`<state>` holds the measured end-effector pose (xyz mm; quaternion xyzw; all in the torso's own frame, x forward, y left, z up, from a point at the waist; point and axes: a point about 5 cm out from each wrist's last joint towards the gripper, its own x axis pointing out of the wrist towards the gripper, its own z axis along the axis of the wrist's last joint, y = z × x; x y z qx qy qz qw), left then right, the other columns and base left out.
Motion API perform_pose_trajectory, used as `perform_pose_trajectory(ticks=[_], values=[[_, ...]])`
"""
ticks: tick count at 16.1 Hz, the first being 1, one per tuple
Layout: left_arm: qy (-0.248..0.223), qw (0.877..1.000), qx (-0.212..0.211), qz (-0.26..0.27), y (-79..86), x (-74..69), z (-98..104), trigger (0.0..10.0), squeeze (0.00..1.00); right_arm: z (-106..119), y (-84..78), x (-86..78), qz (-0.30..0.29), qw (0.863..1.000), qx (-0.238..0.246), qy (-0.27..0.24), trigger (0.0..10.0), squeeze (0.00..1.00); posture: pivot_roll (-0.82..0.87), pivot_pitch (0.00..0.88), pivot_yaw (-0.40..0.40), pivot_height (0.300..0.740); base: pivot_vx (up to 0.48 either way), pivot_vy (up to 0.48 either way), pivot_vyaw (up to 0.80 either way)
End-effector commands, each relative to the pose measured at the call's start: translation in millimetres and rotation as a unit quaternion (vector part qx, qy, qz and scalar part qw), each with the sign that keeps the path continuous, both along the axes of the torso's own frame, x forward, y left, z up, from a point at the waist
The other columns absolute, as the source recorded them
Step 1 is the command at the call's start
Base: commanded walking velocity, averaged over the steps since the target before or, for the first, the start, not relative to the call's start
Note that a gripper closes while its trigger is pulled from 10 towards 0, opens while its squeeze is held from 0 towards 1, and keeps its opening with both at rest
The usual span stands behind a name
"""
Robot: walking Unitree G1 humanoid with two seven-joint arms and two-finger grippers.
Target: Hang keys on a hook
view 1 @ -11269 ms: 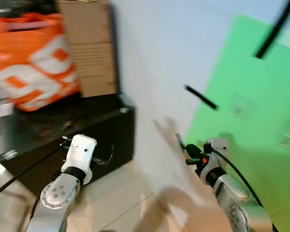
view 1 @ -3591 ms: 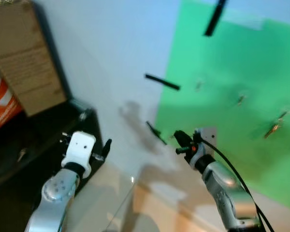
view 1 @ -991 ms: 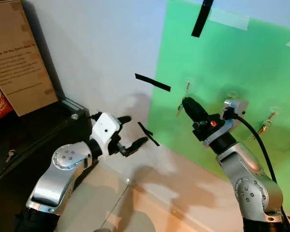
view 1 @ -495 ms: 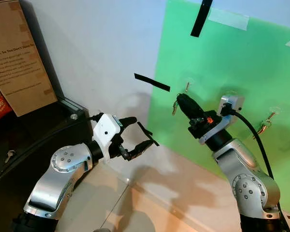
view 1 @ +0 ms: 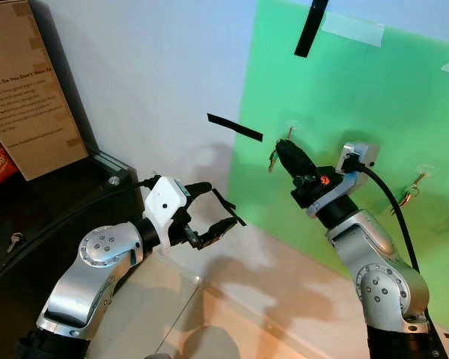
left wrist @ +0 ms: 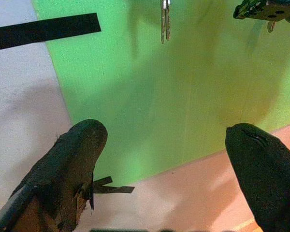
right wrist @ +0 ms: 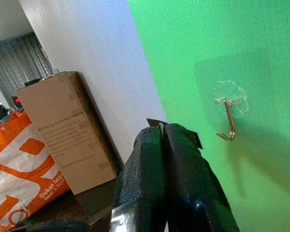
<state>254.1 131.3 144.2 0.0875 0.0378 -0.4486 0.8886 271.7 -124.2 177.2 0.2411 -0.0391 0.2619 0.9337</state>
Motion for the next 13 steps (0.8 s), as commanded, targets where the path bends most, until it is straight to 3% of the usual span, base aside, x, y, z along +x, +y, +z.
perform_pose_trajectory(ticks=[1,9,13], values=[[-0.011,1.000,0.004,-0.011,-3.7,-1.3,5,10.0,0.11,2,-0.7,2.5,0.000,1.000,0.003,-0.001,10.0,0.00,0.05,0.000,-0.078,0.740,0.000,0.000,0.00],[-0.011,1.000,0.004,-0.009,-5.1,-1.1,4,10.0,0.11,-3,-1.5,15.1,-0.040,0.999,-0.007,0.024,10.0,0.00,0.06,0.000,-0.086,0.740,0.000,0.000,0.00],[-0.009,1.000,0.006,-0.011,-5.6,-2.0,4,10.0,0.12,-5,-11.2,22.0,-0.089,0.995,0.003,0.039,10.0,0.00,0.06,0.000,-0.086,0.740,0.000,0.000,0.00]])
